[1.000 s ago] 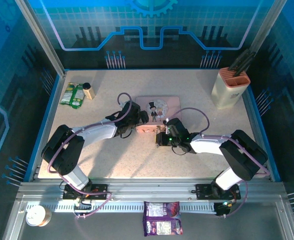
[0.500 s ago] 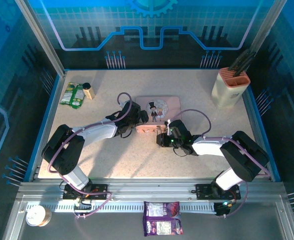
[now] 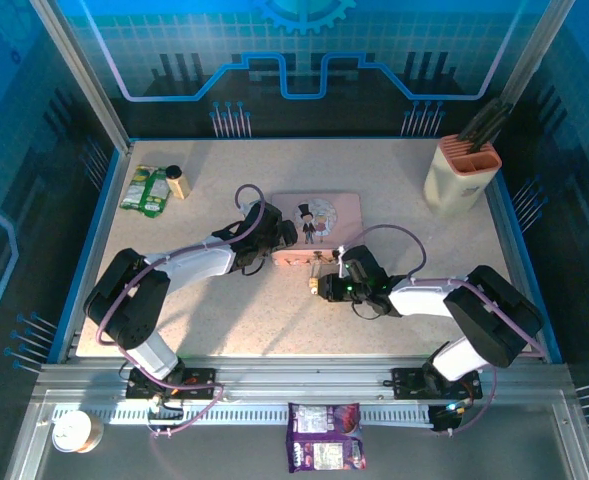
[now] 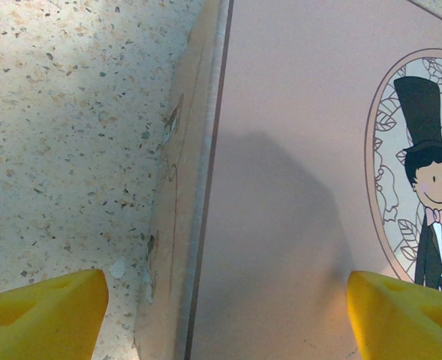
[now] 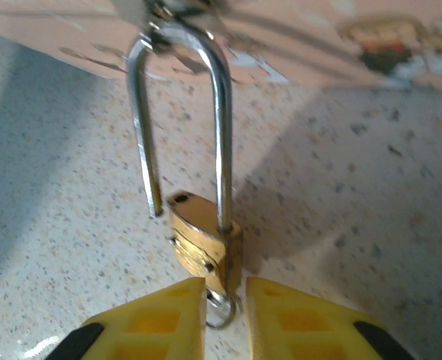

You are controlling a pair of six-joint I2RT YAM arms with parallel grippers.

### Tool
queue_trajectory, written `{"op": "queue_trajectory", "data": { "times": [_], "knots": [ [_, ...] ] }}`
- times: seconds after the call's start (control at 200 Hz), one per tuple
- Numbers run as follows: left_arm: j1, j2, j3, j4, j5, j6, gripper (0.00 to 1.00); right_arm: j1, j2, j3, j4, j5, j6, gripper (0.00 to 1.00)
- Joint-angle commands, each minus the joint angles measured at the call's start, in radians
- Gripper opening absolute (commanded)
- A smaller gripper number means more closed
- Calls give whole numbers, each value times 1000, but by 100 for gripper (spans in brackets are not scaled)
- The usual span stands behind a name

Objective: Unlock the padlock with the key

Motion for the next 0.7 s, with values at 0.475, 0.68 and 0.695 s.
{"op": "queue_trajectory", "data": {
  "times": [0.475, 0.68, 0.695],
  "knots": [
    [-3, 38, -10, -125, -48, -7, 83, 16, 38, 41, 6, 34, -45, 32],
    [-9, 41, -8, -124, -49, -8, 83, 29, 58, 69, -13, 100, -61, 37],
    [-9, 41, -8, -124, -48, -9, 83, 33, 60, 76, -18, 111, -64, 37]
  ]
}}
